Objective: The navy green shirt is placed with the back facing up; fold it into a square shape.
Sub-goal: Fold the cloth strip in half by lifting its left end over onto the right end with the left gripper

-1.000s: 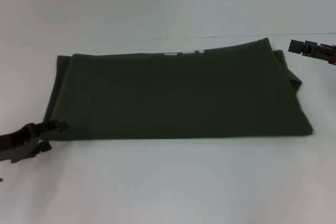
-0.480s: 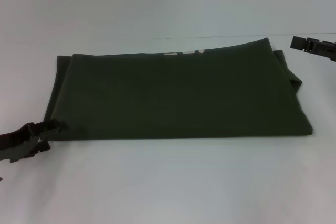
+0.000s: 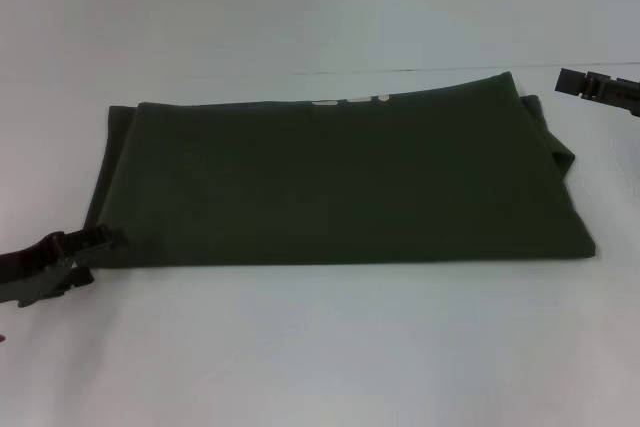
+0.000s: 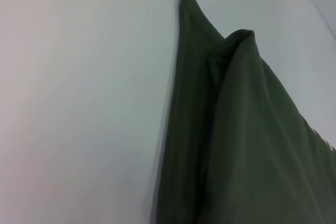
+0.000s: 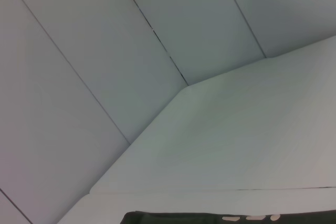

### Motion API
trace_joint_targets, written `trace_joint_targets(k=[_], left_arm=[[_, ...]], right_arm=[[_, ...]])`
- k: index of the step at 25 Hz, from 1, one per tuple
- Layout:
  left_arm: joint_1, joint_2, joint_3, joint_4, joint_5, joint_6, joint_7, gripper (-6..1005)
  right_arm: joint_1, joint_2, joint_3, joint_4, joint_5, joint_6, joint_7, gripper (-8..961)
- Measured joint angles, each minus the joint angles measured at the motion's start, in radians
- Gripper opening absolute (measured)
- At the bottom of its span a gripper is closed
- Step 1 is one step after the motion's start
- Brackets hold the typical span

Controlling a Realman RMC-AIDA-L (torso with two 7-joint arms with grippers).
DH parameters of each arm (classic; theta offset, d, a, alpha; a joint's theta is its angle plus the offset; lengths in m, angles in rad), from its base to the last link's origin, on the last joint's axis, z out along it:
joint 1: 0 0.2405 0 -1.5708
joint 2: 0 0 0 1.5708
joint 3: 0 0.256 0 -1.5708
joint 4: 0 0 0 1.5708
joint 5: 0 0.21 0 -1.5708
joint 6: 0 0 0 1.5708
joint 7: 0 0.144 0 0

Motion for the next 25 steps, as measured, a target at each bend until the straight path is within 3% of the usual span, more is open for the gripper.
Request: trace_joint_targets(k=[17, 25], left_arm=[[-0.03, 0.007, 0.004, -0.014, -0.004, -0.021, 0.0, 885], [-0.03, 0.013, -0.011, -0.002, -0.044, 0.033, 0.007, 886]], right_arm=[[-0.001, 0.002, 0.0, -0.001, 0.001, 0.001, 0.001, 917], [-0.005, 0.002, 0.0, 0.001, 0.002, 0.006, -0.001, 916]])
